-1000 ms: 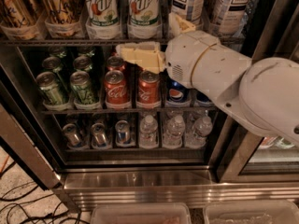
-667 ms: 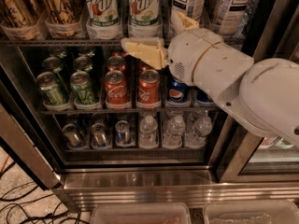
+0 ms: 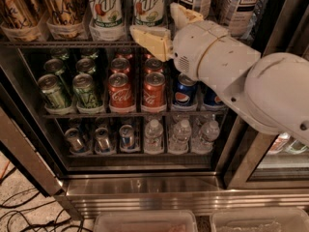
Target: Pick 7up can from top shelf of fridge
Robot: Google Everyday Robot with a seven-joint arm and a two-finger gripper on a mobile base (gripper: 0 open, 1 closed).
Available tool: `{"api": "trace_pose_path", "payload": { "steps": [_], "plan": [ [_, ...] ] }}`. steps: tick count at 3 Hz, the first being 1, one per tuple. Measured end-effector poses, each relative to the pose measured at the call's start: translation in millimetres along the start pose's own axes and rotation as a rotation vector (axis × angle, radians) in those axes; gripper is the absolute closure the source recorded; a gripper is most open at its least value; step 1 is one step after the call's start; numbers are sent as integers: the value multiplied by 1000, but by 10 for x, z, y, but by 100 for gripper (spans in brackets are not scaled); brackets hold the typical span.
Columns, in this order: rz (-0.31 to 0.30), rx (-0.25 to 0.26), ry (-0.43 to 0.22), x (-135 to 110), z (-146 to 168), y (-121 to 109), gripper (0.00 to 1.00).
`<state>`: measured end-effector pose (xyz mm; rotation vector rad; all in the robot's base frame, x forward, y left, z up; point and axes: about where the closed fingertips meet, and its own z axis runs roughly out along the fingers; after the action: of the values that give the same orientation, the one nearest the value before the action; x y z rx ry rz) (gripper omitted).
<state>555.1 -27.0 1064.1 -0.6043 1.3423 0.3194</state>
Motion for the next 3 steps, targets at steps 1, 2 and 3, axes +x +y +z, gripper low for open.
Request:
{"api": "trace_pose_path", "payload": {
  "steps": [1, 2, 3],
  "plan": [
    [11, -10, 1, 14, 74, -18, 22],
    [36, -9, 9, 89, 139, -74, 24],
    [63, -5, 2, 115, 222, -150, 24]
  ]
}}
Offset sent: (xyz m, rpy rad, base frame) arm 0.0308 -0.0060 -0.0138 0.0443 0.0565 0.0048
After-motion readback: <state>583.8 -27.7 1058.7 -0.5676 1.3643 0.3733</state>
